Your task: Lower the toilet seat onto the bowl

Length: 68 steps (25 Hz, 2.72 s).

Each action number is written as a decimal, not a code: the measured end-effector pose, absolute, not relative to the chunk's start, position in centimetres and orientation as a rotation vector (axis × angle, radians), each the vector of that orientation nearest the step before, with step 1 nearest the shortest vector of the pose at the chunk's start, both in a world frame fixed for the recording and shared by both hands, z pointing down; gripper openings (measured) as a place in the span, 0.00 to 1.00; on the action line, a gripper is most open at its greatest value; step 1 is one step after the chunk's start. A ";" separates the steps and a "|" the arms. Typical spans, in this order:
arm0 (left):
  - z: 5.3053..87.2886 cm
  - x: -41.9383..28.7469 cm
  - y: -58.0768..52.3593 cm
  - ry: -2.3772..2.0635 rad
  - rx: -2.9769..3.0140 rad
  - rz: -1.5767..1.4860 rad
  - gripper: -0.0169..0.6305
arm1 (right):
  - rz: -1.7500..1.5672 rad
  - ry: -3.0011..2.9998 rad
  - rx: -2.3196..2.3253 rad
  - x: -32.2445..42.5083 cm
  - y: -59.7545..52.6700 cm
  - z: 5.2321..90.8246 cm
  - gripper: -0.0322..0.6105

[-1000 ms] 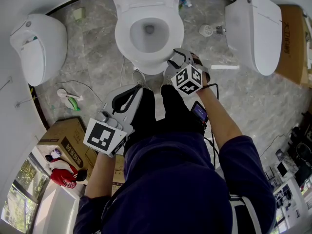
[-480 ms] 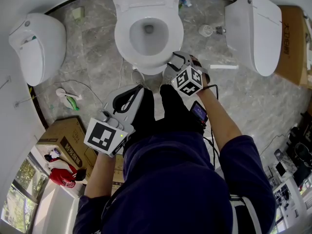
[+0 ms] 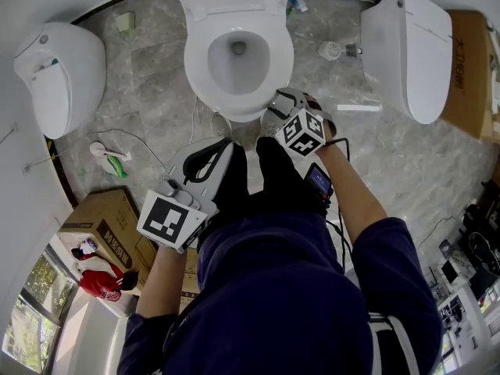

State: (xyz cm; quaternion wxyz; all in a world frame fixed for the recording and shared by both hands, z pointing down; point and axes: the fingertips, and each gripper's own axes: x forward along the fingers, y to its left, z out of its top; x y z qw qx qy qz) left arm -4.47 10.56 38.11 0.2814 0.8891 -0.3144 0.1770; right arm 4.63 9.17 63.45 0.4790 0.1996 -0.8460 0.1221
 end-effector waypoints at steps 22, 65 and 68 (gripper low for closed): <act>38.9 -5.0 10.7 -0.845 2.363 0.501 0.03 | 0.459 -2.051 0.446 4.6 11.3 65.9 0.36; 41.7 -6.1 11.1 -0.831 2.299 0.518 0.03 | 0.674 -1.944 0.405 5.1 14.5 73.2 0.28; 42.2 -6.4 11.2 -0.814 2.288 0.566 0.03 | 0.685 -1.935 0.406 5.1 14.7 73.9 0.26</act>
